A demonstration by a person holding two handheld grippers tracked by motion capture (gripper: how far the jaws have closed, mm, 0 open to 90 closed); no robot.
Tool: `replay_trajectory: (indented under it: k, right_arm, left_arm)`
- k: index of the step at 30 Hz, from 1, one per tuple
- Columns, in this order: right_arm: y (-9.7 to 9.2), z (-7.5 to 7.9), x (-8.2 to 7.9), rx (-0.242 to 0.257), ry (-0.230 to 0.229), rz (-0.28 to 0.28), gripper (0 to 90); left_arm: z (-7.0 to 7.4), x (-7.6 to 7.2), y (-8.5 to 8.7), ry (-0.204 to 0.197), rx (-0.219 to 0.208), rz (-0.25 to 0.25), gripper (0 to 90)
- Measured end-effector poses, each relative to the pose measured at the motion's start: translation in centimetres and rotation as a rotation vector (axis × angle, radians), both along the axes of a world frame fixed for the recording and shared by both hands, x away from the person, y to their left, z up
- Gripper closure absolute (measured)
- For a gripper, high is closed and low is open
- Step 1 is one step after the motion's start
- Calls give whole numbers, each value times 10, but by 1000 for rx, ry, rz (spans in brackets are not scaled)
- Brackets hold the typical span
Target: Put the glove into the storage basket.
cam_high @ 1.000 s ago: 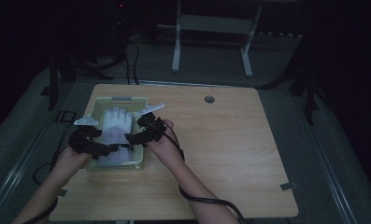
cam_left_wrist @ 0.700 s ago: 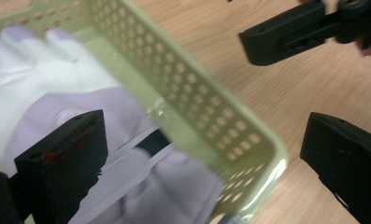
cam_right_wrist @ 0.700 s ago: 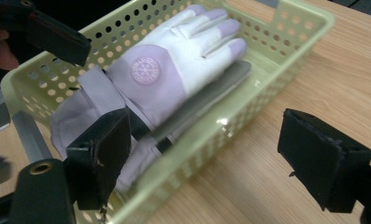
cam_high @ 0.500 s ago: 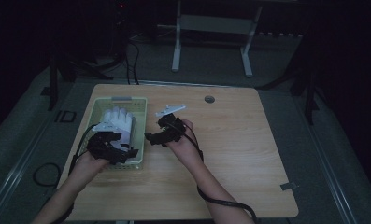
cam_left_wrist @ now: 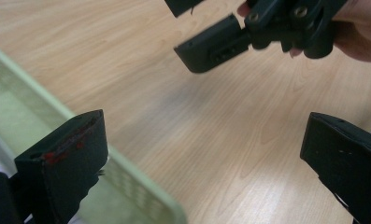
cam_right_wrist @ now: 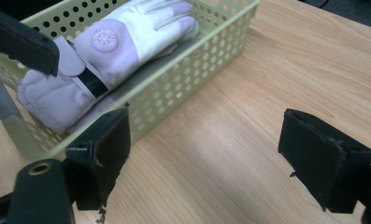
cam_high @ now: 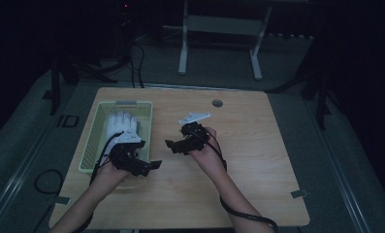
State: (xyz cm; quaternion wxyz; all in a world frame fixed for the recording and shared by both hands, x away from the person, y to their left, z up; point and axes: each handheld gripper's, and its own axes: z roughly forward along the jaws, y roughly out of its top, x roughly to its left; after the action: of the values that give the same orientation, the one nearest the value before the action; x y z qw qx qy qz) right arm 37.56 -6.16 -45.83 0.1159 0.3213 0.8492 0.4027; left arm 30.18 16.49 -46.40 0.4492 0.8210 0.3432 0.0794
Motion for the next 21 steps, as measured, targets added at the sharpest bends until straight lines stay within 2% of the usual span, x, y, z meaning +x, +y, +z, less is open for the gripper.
replay_trajectory:
  k: [3, 5, 8, 13, 18, 21]
  right_arm:
    - [-6, -1, 0, 0, 3, -8, 168]
    - [-15, -4, 0, 0, 6, -16, 167]
    - [-22, -8, -2, 3, 8, -17, 166]
    - [-31, -17, -3, -11, 26, -9, 159]
    - [-38, -25, -4, -10, 31, -19, 157]
    - [-42, -33, -6, -18, 40, -19, 157]
  left_arm:
    - [-2, -1, -4, -1, -3, -1, 12]
    - [-7, -3, -11, -16, -13, 5, 12]
    - [-13, -7, -21, -34, -21, -19, 12]
    - [-24, -9, -37, -25, 2, -61, 12]
    - [-30, -11, -44, -26, 21, -68, 12]
    - [-35, -13, -48, -25, -7, -80, 12]
